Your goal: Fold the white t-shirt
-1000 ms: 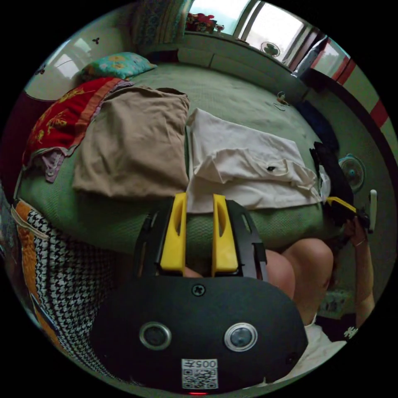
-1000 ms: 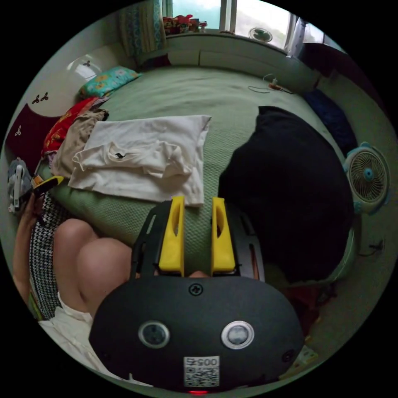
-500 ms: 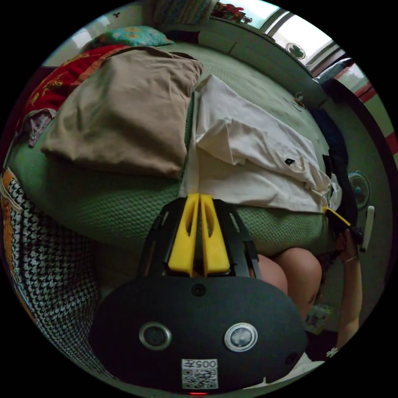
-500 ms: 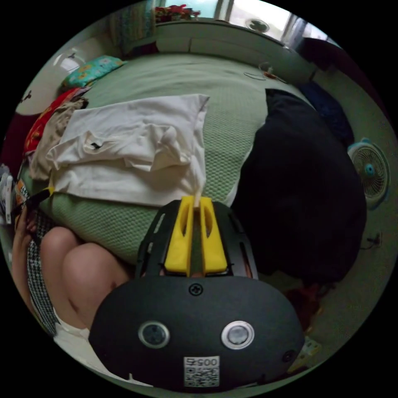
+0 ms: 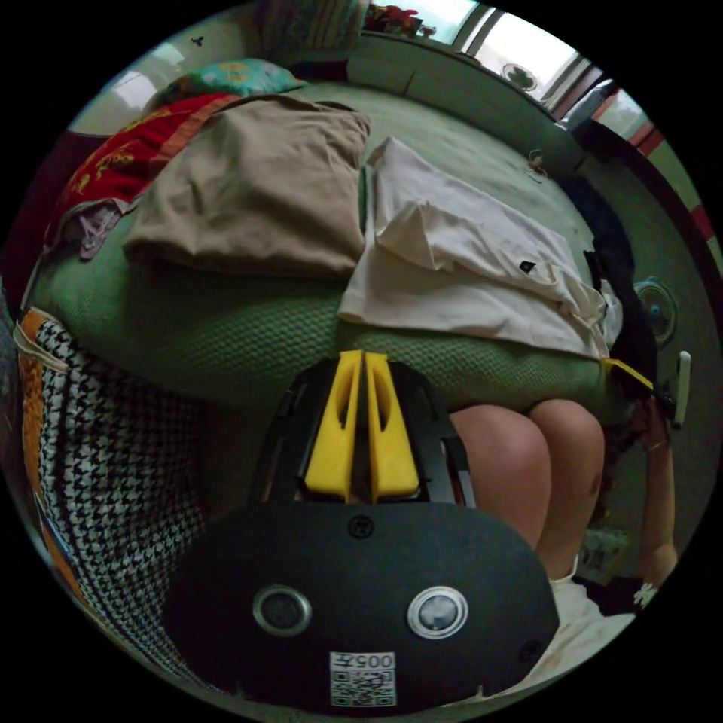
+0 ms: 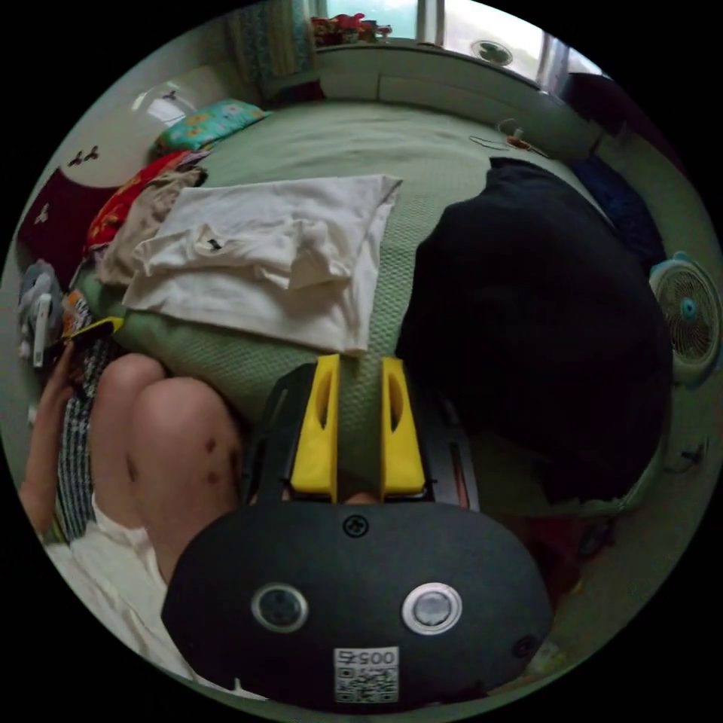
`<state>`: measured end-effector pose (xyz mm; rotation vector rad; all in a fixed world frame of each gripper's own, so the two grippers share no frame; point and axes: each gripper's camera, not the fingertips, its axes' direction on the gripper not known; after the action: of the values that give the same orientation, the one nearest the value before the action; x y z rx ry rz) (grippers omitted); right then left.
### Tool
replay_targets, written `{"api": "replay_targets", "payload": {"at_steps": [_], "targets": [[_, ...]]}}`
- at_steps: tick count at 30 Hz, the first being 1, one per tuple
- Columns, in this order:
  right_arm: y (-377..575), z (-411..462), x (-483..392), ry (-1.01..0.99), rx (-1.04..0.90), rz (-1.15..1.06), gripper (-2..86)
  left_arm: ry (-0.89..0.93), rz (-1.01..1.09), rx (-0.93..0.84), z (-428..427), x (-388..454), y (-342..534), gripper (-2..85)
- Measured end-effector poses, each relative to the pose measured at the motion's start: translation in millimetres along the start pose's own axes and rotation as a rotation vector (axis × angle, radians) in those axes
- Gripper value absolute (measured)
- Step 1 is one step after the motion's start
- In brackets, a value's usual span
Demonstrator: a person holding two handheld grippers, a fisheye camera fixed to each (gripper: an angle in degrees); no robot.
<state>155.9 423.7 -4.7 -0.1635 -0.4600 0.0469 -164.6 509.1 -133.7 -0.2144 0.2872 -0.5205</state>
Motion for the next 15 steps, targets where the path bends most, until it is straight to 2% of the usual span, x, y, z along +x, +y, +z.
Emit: {"api": "replay_targets", "payload": {"at_steps": [4, 8, 11, 15], "targets": [[-9.3, -33.6, -15.3, -0.047, 0.085, -0.094, 9.0, 0.014, 0.141, 0.101, -29.7, 32.5, -12.5, 8.1], [-48.2, -45.0, -47.6, -0.059, 0.132, -0.183, 9.6, 0.036, 0.247, 0.111, -32.9, 70.2, -43.0, 11.9], [-79.5, -28.3, -71.3, -0.012, 0.076, -0.218, 9.6, -0.033, 0.293, 0.076, -21.3, 98.2, -68.0, 12.7], [-109.7, -0.9, -88.9, 0.037, -0.041, -0.153, 8.6, -0.086, 0.303, 0.0, 1.5, 126.0, -88.6, 12.1]]}}
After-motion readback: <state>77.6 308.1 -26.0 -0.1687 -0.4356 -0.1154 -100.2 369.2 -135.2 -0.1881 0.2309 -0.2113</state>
